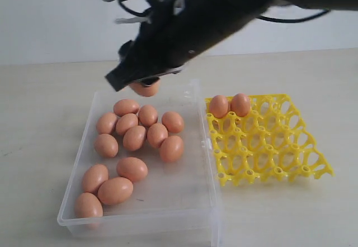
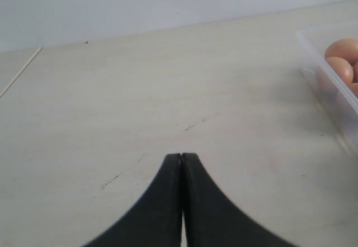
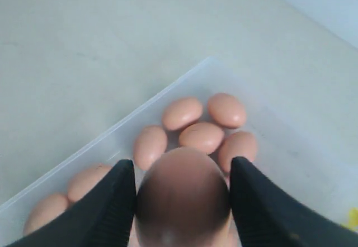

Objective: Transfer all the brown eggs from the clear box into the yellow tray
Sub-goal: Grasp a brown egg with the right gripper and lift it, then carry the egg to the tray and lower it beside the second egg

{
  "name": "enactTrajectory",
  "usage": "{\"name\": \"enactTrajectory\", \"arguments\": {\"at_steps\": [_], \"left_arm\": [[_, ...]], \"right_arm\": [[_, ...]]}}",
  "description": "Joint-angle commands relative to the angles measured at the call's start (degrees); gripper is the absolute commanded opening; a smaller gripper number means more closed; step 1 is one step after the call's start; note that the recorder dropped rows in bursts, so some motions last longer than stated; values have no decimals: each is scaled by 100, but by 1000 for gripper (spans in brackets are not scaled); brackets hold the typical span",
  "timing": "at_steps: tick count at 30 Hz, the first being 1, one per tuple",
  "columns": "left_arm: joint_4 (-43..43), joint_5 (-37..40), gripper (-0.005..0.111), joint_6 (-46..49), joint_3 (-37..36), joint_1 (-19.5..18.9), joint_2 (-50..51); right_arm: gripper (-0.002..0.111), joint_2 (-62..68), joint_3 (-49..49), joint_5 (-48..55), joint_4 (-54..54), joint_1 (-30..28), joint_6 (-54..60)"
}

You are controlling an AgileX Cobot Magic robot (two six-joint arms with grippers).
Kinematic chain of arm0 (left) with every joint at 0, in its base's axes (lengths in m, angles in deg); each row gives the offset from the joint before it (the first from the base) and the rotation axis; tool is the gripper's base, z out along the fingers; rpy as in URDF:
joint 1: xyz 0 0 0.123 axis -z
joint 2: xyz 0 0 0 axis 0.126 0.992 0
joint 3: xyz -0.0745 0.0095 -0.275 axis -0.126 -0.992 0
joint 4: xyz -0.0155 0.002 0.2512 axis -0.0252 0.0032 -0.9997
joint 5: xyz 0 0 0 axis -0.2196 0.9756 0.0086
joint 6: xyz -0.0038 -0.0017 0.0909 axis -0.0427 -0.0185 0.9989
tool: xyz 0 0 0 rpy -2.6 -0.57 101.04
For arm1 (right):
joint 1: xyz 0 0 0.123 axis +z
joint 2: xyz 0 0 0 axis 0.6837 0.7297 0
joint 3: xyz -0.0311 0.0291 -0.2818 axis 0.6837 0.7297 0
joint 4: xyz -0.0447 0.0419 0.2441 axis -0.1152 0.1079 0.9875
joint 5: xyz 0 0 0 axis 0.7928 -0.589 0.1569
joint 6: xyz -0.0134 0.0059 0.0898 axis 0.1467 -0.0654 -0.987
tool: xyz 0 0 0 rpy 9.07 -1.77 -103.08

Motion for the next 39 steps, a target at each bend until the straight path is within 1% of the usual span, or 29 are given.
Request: {"name": "enactTrajectory", "arguments": {"at_steps": [1,4,6,11,15,19,26,39], "left_arm": [[6,-35,0,-26,23,-13,-32],[6,-35,0,-26,23,-13,-32],[6,-35,0,-26,23,-13,-32],[6,-35,0,-26,23,-13,-32],[6,-35,0,-26,23,-13,-32],[6,-35,0,-26,23,-13,-32],[6,-35,0,-26,23,-13,-32],[6,-35,0,-26,23,-13,-32]], "right_arm": [[0,-1015,1686,-2110,604,-642,530],[0,-1331,2323,-2805,604,-1229,518],[0,-1377,2516,-2958,604,-1593,504],[0,-1133,2566,-3073,604,-2384,280],[0,-731,2566,-3085,604,-2779,195],[0,-291,2566,-3220,507,-2941,-28],[0,307,2541,-3762,454,-3002,-161],[0,1169,1887,-3678,466,-3014,-193]]}}
